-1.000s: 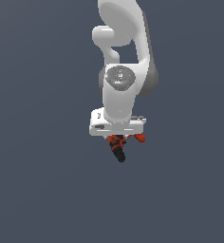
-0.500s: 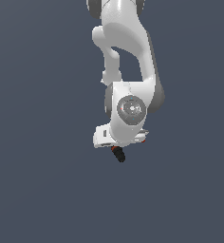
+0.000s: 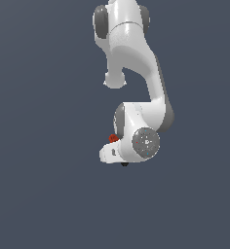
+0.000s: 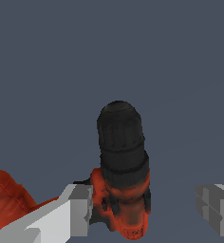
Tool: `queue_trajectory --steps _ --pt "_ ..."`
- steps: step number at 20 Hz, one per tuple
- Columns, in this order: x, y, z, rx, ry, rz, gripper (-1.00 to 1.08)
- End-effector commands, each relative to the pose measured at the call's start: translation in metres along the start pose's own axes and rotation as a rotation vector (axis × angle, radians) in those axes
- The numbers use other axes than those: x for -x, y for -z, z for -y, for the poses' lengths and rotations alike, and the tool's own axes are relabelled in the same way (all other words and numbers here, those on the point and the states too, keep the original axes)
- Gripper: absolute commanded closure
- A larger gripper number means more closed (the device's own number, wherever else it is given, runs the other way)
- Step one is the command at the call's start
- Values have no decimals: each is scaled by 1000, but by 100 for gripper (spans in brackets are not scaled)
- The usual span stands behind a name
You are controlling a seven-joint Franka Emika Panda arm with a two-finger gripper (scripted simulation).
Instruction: Pick up the object and move it to a goal position.
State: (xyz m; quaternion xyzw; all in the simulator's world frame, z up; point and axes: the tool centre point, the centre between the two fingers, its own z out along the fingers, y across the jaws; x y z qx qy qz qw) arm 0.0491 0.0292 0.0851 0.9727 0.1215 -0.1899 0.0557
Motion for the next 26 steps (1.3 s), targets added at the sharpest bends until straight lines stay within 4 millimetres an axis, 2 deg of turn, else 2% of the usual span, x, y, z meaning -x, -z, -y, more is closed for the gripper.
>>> queue_trajectory --steps 1,13,26 --pt "-4 -8 2 11 22 38 -60" --pt "-17 -41 8 52 105 178 -60" --pt "-21 -52 10 66 133 224 -60"
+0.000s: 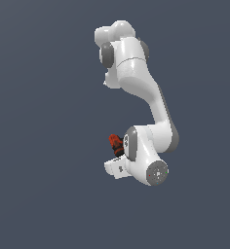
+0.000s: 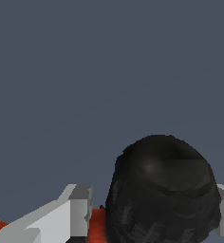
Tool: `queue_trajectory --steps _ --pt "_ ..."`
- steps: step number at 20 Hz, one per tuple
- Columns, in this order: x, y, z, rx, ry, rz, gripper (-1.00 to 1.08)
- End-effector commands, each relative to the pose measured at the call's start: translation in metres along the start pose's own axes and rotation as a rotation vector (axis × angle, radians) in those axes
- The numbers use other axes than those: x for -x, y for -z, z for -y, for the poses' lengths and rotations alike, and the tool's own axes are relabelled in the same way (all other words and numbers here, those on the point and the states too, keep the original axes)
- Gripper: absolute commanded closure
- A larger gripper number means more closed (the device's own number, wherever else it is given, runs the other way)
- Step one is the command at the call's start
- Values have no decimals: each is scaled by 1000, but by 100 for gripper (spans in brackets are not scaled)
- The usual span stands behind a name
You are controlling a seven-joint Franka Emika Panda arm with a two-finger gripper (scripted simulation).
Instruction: Pick up the object and move it to a goal position.
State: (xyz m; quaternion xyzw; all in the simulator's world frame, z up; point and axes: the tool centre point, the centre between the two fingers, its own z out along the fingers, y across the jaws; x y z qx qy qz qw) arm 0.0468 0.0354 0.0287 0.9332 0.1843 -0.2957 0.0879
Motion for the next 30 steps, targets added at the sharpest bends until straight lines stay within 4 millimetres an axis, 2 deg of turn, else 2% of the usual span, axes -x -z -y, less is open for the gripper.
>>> queue_trajectory --steps 1,4,5,19,24,30 --pt "0 0 0 1 1 1 -60" --pt "0 0 0 0 0 0 -60" --pt "0 0 0 0 0 0 108" --pt "0 4 0 4 6 -9 108" --pt "0 21 4 19 26 -45 108" --pt "3 56 11 51 70 -125 108"
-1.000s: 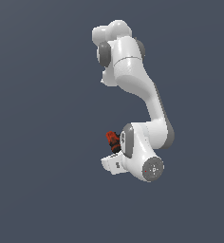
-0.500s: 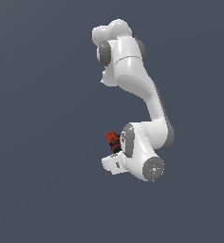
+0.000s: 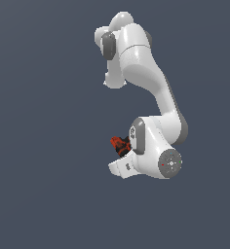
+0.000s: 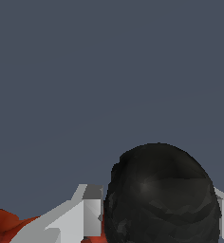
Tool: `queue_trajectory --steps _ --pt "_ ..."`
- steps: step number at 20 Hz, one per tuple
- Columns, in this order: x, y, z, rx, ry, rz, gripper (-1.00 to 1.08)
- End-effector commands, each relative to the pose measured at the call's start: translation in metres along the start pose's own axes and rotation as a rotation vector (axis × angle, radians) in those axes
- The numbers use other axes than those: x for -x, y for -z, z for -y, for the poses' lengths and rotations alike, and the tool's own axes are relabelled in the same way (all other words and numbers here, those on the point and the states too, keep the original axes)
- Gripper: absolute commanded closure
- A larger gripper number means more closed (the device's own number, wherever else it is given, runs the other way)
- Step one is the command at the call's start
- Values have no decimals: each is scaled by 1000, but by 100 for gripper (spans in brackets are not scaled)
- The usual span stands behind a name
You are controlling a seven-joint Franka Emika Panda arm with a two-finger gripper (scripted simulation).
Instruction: Pick up the object and move it to a goal position.
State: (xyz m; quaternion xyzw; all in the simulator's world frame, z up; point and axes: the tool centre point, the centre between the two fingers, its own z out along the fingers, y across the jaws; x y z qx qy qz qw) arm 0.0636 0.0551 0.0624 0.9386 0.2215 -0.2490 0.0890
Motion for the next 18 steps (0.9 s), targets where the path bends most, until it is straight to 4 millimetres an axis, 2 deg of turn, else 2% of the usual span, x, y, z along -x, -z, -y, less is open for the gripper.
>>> queue_trajectory --steps 1,9,18 --pt "1 22 3 18 21 -46 108" --pt "11 94 19 84 110 -209 108" --pt "38 171 42 161 213 -397 108"
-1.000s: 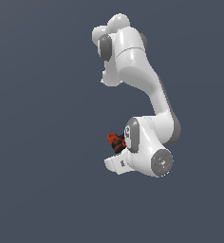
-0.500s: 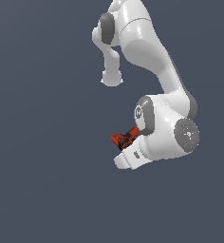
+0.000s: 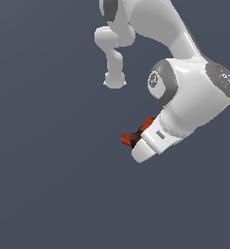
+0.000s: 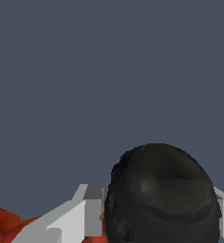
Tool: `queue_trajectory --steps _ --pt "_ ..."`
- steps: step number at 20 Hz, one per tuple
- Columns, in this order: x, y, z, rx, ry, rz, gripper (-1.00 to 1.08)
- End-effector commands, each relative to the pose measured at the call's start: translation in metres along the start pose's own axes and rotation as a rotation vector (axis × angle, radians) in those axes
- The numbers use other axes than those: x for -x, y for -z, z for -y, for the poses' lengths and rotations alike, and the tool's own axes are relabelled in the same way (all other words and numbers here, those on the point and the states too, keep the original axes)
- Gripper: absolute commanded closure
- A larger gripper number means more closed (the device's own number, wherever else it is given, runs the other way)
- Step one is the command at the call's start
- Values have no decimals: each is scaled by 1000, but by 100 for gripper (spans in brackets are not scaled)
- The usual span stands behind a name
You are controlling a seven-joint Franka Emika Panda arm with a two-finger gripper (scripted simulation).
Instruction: Pick up the object and move it to a goal position.
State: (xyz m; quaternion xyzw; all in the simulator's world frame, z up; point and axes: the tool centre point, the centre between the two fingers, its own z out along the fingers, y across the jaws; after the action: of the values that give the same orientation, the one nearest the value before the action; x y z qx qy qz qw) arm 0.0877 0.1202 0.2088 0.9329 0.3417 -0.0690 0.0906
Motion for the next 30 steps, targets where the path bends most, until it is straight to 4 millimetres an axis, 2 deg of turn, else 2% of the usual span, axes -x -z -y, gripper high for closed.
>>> queue_trajectory --steps 1,10,19,24,30 --pt "1 28 3 25 28 -58 108" --pt "14 108 22 101 127 -243 108" --pt "43 180 42 173 222 -421 108" --pt "60 209 51 201 262 -497 108" --pt "74 229 58 221 293 -555 108"
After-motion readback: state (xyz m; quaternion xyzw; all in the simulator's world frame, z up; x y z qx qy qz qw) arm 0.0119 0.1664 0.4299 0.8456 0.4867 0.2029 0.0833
